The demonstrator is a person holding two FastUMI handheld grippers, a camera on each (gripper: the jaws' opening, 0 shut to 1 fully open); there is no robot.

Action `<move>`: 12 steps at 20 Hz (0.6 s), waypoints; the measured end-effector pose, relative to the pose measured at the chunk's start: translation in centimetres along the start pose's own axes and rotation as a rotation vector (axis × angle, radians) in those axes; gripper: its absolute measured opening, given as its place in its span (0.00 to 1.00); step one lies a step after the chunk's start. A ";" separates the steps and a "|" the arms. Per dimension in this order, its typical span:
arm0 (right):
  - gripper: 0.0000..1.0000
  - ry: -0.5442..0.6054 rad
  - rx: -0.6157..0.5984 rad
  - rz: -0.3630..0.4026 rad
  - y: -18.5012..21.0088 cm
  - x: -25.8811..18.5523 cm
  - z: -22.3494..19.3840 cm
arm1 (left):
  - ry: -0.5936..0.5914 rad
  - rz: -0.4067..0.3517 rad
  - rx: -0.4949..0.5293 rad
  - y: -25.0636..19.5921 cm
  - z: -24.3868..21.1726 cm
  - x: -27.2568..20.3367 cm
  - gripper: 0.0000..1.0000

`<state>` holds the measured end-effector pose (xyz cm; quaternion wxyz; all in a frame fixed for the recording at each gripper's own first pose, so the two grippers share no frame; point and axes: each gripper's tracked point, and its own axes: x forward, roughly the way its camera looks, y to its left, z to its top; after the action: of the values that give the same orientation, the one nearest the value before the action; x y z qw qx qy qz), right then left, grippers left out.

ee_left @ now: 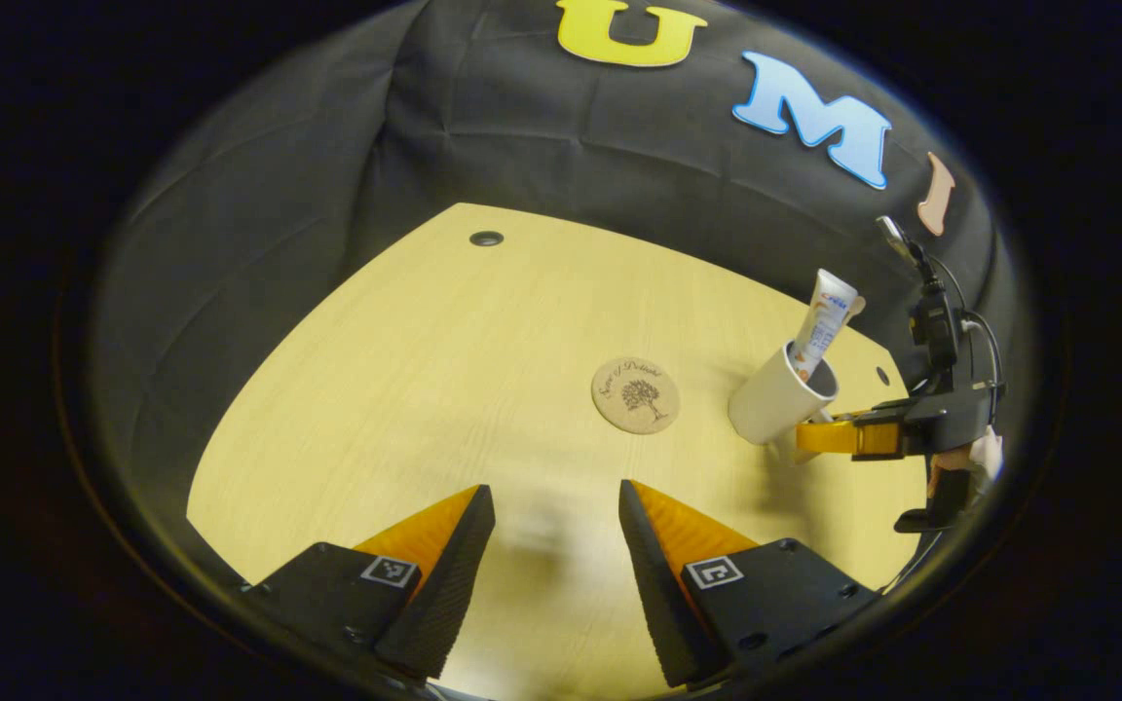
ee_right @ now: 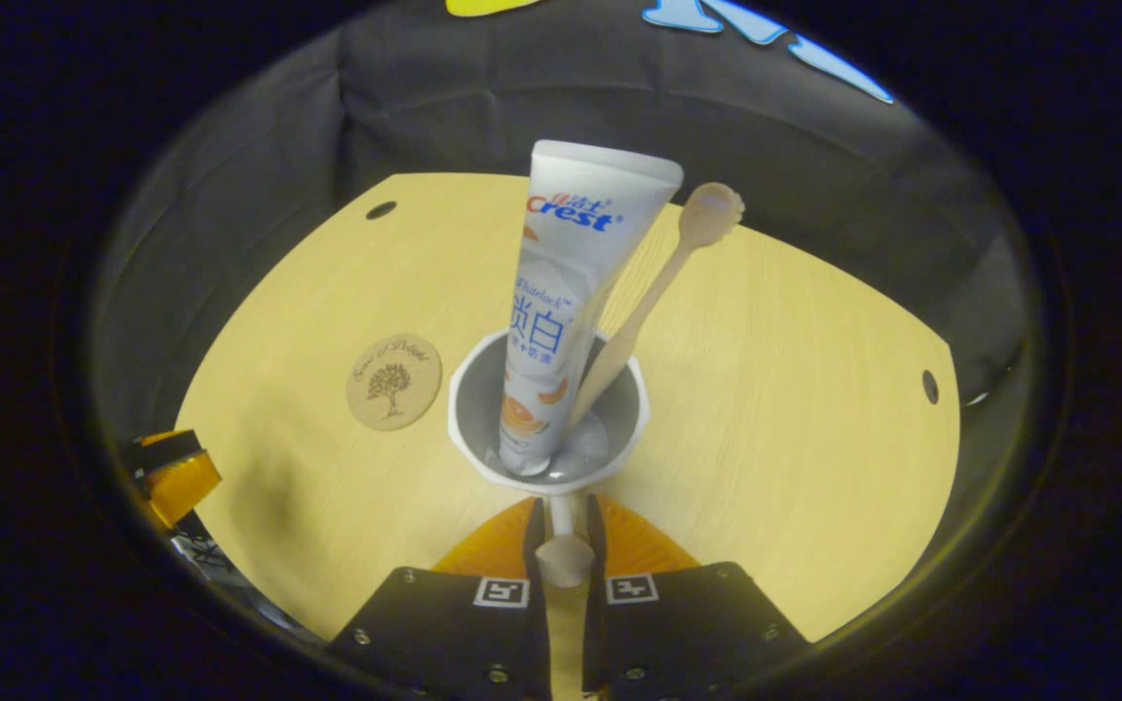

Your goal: Put the toothbrush and toothpaste on the desktop into the cup, then pick up the cup and place it on the coaster on the desktop.

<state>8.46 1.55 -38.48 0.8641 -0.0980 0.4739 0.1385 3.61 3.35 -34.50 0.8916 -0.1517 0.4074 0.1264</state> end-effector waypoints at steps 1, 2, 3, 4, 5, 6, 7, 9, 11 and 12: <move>0.13 -0.003 0.013 0.000 0.1 0.5 0.0 | 0.000 0.000 0.004 0.1 -0.2 -0.1 0.85; 0.13 -0.009 0.019 0.001 0.4 0.6 0.1 | 0.000 0.000 0.007 0.1 -0.2 -0.2 0.84; 0.13 -0.013 0.021 0.001 0.4 0.6 0.2 | 0.001 0.001 0.008 0.0 -0.3 -0.5 0.84; 0.13 -0.019 0.024 0.002 0.6 0.7 0.4 | 0.001 0.002 0.008 0.1 -0.4 -0.7 0.84; 0.14 -0.028 0.027 0.008 0.9 0.6 0.5 | -0.001 0.003 0.007 0.3 -0.3 -0.6 0.84; 0.13 -0.038 0.029 0.013 1.2 0.4 0.6 | -0.002 0.005 0.006 0.3 -0.3 -0.7 0.84; 0.13 -0.048 0.027 0.017 1.7 0.4 0.9 | -0.003 0.008 0.006 0.5 -0.4 -1.1 0.84; 0.13 -0.064 0.023 0.032 2.9 0.5 1.4 | -0.002 0.016 0.004 1.0 -0.9 -1.8 0.84; 0.13 -0.069 0.014 0.047 4.3 0.6 1.9 | -0.001 0.025 -0.001 1.3 -1.2 -3.1 0.85; 0.13 -0.069 0.003 0.052 4.9 0.7 1.9 | -0.001 0.028 -0.005 1.4 -1.3 -3.6 0.85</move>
<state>8.71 6.82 -38.29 0.8763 -0.0796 0.4462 0.1636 -0.05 3.80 -32.77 0.8896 -0.1482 0.4085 0.1402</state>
